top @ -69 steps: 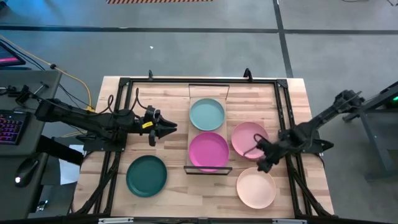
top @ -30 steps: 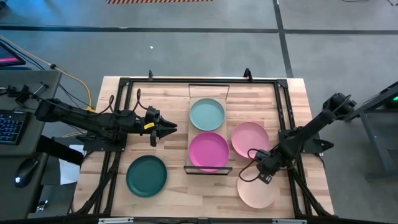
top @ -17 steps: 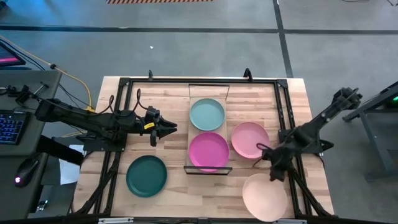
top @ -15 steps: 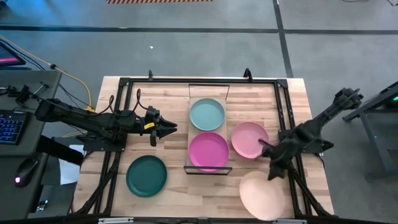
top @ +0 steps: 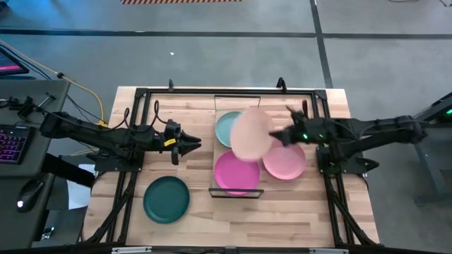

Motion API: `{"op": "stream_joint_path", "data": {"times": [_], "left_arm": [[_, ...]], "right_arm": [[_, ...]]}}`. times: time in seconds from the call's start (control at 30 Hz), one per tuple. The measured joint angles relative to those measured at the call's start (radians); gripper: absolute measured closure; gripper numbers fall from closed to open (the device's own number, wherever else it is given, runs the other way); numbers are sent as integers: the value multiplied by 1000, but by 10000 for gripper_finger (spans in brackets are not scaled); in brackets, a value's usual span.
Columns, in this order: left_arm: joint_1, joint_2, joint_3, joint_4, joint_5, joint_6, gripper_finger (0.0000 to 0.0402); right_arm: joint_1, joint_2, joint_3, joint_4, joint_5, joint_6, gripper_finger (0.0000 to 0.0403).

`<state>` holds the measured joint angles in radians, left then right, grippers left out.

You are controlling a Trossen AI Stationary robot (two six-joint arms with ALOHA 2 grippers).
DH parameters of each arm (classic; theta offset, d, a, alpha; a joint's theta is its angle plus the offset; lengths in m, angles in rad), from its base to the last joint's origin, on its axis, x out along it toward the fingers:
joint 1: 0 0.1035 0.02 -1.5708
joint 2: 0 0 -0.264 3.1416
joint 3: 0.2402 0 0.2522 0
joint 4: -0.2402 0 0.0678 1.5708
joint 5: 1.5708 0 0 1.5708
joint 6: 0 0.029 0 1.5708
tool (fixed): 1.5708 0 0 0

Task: Place and stack plates onto a shelf
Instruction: Stack the white plate on top of the blue plate on the shelf

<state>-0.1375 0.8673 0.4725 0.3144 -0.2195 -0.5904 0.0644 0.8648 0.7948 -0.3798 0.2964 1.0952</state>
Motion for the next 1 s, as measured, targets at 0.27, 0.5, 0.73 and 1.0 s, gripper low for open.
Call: {"op": "stream_joint_path", "data": {"times": [0.27,0.5,0.73,1.0], "left_arm": [[13,-5,1,146,-5,120,283],[63,-42,1,168,-33,266,283],[117,-73,1,171,-82,305,283],[127,-77,1,170,-81,271,283]], "right_arm": [[-187,222,-24,4,-78,123,403],[-186,402,-32,97,-60,295,403],[-186,526,-32,219,-53,415,403],[-186,585,-32,277,-42,476,403]]}}
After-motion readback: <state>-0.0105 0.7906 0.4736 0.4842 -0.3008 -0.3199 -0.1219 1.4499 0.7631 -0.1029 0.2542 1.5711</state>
